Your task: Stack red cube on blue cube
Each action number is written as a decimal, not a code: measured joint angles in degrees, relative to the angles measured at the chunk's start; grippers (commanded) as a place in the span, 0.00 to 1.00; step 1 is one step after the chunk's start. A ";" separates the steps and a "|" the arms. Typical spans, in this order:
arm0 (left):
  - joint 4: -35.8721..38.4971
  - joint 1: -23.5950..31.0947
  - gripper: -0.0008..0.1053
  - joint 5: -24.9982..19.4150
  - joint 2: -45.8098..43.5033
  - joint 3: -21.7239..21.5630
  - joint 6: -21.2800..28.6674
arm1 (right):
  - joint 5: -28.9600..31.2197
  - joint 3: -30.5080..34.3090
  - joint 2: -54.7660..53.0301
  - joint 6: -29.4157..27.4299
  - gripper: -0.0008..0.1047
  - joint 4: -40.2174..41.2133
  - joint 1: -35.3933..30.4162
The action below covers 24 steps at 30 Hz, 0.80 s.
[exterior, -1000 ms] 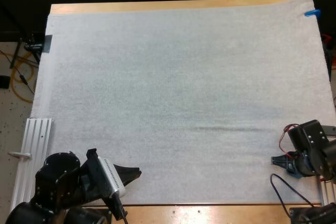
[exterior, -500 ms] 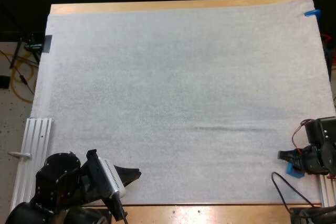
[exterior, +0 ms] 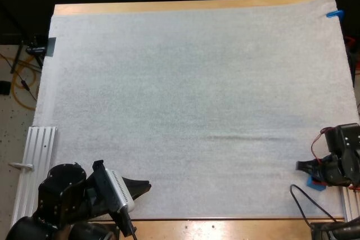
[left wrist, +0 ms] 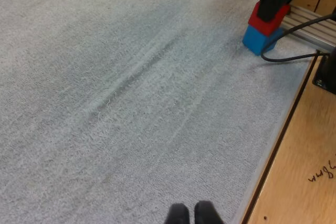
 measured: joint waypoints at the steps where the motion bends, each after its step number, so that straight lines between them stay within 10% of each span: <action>1: 0.00 0.00 0.01 0.00 0.00 0.00 0.00 | 0.00 0.00 0.54 0.00 0.52 -0.17 0.00; 24: 0.00 0.00 0.01 -5.01 0.28 0.00 -3.26 | -4.37 -9.37 -12.50 -7.23 0.61 0.09 0.00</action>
